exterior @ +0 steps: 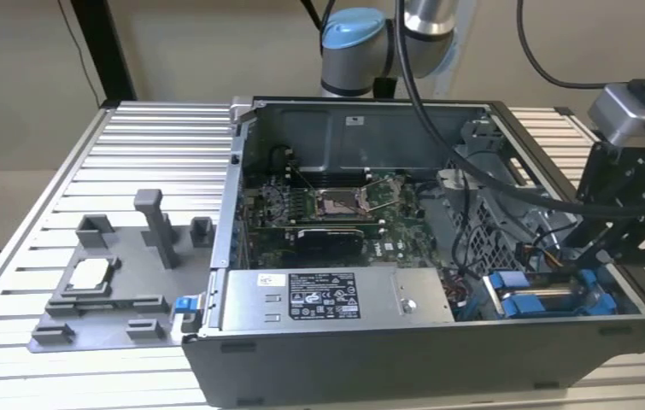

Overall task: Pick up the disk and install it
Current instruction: 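Insert the first disk wire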

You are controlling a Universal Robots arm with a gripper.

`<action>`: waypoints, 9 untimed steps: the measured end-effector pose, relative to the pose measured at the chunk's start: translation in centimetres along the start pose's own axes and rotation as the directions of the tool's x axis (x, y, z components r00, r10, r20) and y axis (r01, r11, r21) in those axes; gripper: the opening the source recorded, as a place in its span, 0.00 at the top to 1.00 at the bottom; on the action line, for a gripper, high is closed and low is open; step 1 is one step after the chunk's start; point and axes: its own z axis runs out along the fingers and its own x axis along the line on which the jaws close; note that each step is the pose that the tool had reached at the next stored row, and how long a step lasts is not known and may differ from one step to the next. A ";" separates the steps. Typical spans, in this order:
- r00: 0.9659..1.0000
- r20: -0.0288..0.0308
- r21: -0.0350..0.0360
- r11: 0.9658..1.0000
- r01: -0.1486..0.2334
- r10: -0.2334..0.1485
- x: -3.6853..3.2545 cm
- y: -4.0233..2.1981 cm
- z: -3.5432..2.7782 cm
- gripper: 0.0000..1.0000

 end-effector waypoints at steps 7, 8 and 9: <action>1.000 0.010 0.000 1.000 -0.007 0.007 -0.04 -0.06 -0.66 0.00; 1.000 0.011 -0.001 1.000 -0.006 0.006 -0.03 -0.06 -0.67 0.00; 1.000 0.013 -0.001 1.000 -0.006 0.006 -0.03 -0.06 -0.66 0.00</action>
